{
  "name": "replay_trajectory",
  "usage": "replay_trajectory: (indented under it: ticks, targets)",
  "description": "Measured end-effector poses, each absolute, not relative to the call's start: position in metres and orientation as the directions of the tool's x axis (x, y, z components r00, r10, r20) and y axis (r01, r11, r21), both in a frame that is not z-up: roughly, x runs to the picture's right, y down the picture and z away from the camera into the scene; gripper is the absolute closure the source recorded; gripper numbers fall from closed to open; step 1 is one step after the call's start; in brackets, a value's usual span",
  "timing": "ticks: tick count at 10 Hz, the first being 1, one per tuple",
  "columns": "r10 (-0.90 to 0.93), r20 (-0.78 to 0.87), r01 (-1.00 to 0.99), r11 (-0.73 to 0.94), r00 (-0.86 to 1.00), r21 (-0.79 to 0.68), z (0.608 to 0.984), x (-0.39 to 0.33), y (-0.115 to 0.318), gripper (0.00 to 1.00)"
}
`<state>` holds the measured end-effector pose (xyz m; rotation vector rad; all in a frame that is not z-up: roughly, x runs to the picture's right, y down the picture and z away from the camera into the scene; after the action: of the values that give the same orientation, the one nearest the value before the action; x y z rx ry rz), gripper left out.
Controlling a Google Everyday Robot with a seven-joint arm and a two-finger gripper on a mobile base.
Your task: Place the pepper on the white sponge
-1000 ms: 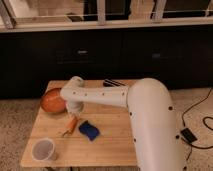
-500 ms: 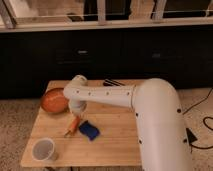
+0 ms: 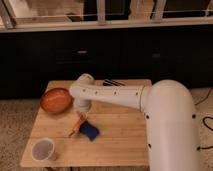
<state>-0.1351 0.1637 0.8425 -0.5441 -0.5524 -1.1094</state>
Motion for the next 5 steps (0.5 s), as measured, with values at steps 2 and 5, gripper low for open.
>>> replay_trajectory:
  ticks: [2,5]
  targets:
    - [-0.668,0.665,0.932,0.339,0.335,-0.128,0.8361,-0.1332,0.1658,0.87]
    - [-0.666,0.670,0.935,0.333,0.327,-0.125,0.8311,-0.1299,0.1633,0.77]
